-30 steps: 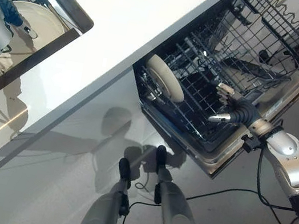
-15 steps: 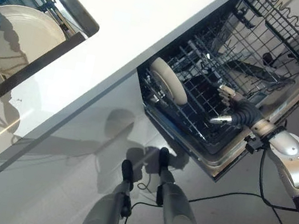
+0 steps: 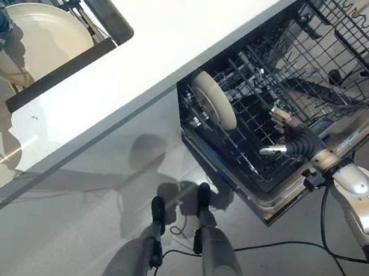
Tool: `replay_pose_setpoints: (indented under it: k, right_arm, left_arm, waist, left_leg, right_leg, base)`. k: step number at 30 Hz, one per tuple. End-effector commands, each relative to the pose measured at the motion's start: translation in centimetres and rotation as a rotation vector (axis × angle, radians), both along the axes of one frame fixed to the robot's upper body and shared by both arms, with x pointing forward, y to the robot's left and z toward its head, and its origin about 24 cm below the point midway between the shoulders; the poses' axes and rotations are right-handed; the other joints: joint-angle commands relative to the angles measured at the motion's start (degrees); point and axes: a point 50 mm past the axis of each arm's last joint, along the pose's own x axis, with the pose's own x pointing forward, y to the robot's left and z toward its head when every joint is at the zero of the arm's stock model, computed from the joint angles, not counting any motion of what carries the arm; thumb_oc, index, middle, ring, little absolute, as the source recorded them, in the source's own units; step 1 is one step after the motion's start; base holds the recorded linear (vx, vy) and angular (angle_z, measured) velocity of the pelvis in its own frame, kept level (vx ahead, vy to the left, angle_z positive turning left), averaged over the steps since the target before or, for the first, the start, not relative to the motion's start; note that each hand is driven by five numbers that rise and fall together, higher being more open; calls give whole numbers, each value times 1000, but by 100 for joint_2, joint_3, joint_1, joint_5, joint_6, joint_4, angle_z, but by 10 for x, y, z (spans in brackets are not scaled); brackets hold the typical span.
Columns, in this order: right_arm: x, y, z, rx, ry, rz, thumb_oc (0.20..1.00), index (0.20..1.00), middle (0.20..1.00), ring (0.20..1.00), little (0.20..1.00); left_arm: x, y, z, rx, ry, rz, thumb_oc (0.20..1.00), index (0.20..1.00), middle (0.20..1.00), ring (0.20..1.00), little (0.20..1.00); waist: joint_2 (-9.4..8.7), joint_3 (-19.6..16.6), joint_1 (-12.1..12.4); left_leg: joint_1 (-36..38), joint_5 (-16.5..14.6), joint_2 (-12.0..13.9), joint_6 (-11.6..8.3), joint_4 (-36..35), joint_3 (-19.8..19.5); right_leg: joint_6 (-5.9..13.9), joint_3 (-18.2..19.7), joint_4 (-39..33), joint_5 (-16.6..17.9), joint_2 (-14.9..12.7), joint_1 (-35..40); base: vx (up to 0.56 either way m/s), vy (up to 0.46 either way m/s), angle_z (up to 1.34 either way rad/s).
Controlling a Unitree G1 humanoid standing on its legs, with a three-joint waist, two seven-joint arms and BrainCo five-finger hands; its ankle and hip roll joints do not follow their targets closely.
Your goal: Pick up plates and place into dishwasher.
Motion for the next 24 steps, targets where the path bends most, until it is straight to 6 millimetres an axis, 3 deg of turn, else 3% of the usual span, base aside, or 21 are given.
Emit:
replay_pose_setpoints:
  k: [1, 5, 10, 18, 24]
  right_arm:
    - [-11, -7, 35, -11, -161, 16, 1000, 1000, 1000, 1000, 1000]
    - [-14, -5, 27, -3, -158, 24, 1000, 1000, 1000, 1000, 1000]
    - [-17, -4, 17, 20, -149, 29, 1000, 1000, 1000, 1000, 1000]
    - [-25, -2, 2, 44, -131, 30, 1000, 1000, 1000, 1000, 1000]
    - [-30, -4, -4, 54, -127, 28, 1000, 1000, 1000, 1000, 1000]
  left_arm:
    - [2, -13, 19, -40, -240, -95, 200, 200, 200, 200, 200]
    - [1, -21, 39, -80, -463, -113, 200, 200, 200, 200, 200]
    - [-3, -23, 46, -149, -670, -116, 200, 200, 200, 200, 200]
    - [-6, -25, 38, -170, -841, -96, 200, 200, 200, 200, 200]
    - [-6, -24, 25, -207, -855, -98, 200, 200, 200, 200, 200]
  waist:
    - [-12, 53, 47]
    - [-27, -25, 54]
    - [-71, -142, 78]
    - [-89, -287, 68]
    - [-78, -427, 47]
  left_leg:
    - [-455, -659, 11, 7, 768, -83]
    - [-366, -695, 32, -1, 736, -72]
    - [-251, -749, 63, -5, 713, -68]
    - [-35, -793, 92, -5, 624, -80]
    - [109, -814, 106, -18, 558, -66]
  right_leg:
    - [729, 52, 602, -869, -155, -173]
    - [734, 42, 577, -894, -161, -86]
    - [746, 49, 563, -931, -151, 22]
    - [750, 39, 556, -977, -135, 186]
    - [746, 36, 530, -1014, -122, 314]
  base:
    - [0, 0, 0]
    - [15, -32, 0]
    - [20, -57, 2]
    - [13, -49, 1]
    - [6, -36, -2]
